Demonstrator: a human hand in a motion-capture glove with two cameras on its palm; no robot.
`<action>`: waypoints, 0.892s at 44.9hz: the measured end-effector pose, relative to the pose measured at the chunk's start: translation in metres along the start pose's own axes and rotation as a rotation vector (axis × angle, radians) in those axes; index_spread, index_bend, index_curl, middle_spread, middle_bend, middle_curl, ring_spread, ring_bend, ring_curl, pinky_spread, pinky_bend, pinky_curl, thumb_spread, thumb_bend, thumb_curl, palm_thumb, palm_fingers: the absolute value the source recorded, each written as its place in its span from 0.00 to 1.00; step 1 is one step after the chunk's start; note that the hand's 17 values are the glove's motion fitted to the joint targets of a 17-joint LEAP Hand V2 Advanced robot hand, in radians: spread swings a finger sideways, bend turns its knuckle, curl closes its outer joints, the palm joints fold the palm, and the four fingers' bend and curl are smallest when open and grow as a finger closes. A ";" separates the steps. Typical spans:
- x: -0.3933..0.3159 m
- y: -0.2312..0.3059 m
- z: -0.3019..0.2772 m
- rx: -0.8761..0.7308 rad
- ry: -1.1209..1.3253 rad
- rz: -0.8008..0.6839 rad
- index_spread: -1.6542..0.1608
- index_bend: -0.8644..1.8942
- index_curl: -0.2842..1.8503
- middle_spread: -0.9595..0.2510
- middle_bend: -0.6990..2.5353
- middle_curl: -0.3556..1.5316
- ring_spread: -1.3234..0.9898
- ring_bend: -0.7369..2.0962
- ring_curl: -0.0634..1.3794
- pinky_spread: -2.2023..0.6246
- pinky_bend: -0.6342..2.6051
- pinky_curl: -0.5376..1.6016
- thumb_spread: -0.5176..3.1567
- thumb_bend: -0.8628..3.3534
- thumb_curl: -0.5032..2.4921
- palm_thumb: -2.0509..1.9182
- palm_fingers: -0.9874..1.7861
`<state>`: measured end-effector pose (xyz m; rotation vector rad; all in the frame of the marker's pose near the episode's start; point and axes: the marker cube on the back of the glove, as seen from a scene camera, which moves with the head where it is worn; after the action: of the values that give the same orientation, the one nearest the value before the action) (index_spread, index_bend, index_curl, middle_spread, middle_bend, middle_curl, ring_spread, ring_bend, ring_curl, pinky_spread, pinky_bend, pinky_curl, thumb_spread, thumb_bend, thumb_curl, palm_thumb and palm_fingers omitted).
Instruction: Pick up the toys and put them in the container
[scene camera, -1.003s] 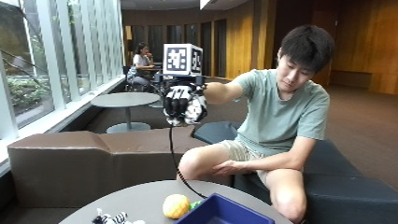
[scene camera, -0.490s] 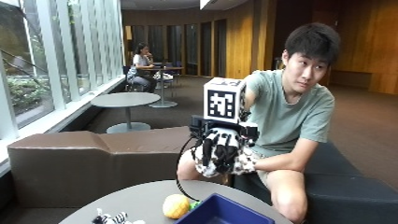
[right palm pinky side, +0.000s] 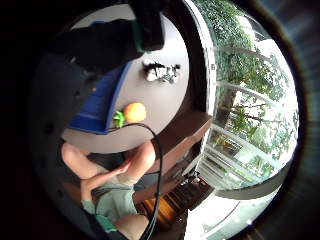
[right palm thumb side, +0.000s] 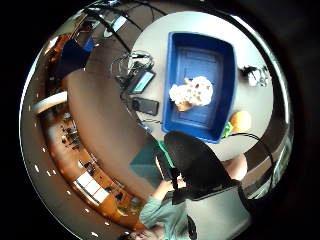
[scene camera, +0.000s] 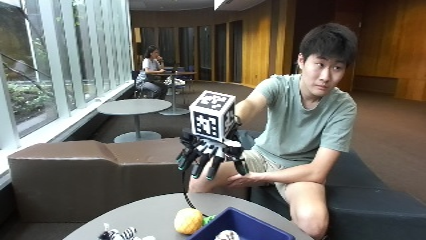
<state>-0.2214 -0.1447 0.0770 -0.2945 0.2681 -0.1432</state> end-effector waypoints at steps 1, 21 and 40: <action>0.011 0.004 0.001 0.006 0.002 0.007 0.76 0.34 0.39 0.70 0.27 0.39 0.57 0.38 0.27 0.79 0.55 0.46 0.44 0.20 0.36 0.52 0.26; 0.205 0.071 0.033 0.128 -0.109 0.203 0.77 0.36 0.32 0.68 0.28 0.38 0.56 0.42 0.29 0.80 0.49 0.42 0.49 0.20 0.32 0.53 0.35; 0.182 0.055 0.158 0.071 -0.235 0.037 0.77 0.34 0.28 0.68 0.27 0.38 0.55 0.43 0.29 0.79 0.50 0.42 0.51 0.20 0.30 0.55 0.31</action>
<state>0.0019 -0.0829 0.1622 -0.2334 0.0354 -0.0806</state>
